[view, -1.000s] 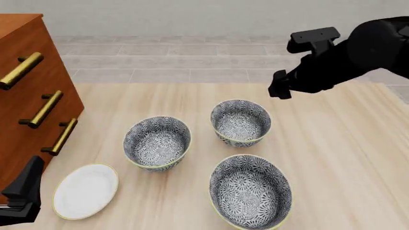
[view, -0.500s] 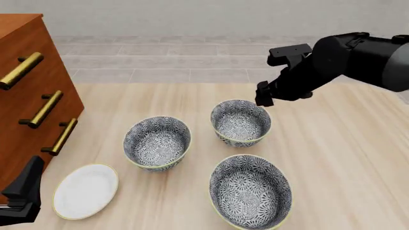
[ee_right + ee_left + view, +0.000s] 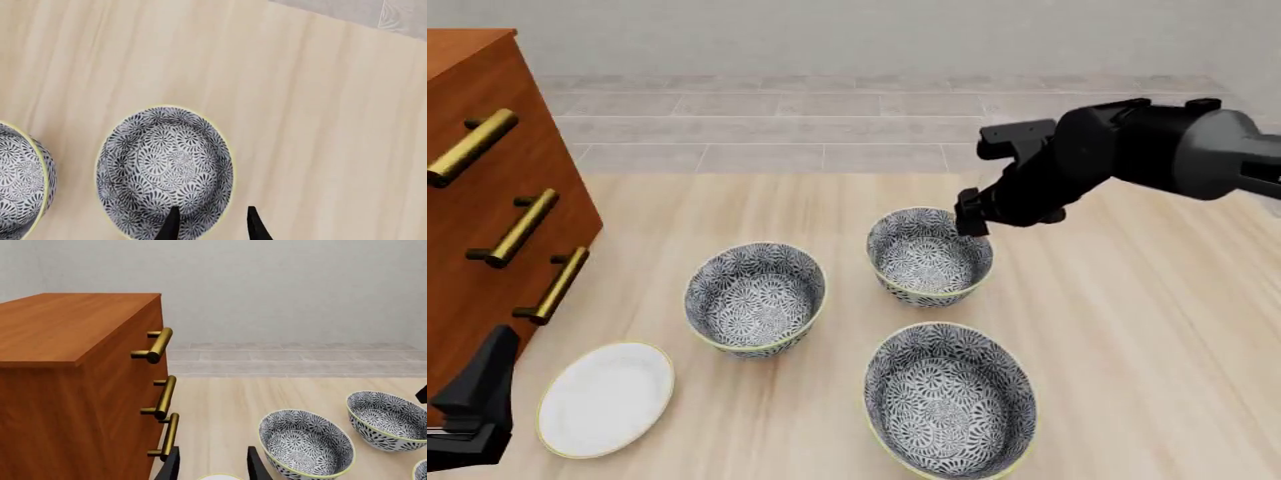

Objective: Stack the bowl at the front on the bowl in the middle.

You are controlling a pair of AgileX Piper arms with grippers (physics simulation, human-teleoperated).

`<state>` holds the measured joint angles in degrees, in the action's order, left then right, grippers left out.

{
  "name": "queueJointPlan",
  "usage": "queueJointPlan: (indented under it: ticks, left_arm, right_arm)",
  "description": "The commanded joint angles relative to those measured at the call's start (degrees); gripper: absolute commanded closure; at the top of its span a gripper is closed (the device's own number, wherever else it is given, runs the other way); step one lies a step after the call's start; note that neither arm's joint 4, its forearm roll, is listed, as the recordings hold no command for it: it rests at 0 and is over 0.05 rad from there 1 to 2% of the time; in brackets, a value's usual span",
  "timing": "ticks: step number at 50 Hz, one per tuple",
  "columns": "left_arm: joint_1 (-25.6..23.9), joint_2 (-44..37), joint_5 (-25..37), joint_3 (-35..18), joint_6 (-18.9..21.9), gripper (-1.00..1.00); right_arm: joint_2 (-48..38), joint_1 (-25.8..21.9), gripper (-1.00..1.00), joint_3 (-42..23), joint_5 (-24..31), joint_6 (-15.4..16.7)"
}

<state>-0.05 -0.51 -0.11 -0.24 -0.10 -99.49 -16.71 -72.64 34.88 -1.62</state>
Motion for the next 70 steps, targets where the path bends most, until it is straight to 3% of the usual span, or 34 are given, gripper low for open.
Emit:
queueJointPlan:
  ticks: [1, 70]
  left_arm:
    - [0.06, 0.14, -0.02, 0.06, 0.09, -1.00]
    - [0.02, 0.35, 0.13, -0.08, 0.24, -1.00]
  right_arm:
    - [-1.58, 1.16, -1.00, -0.44, -0.88, -0.41]
    - [-10.68, 2.22, -1.00, 0.13, -7.64, -1.15]
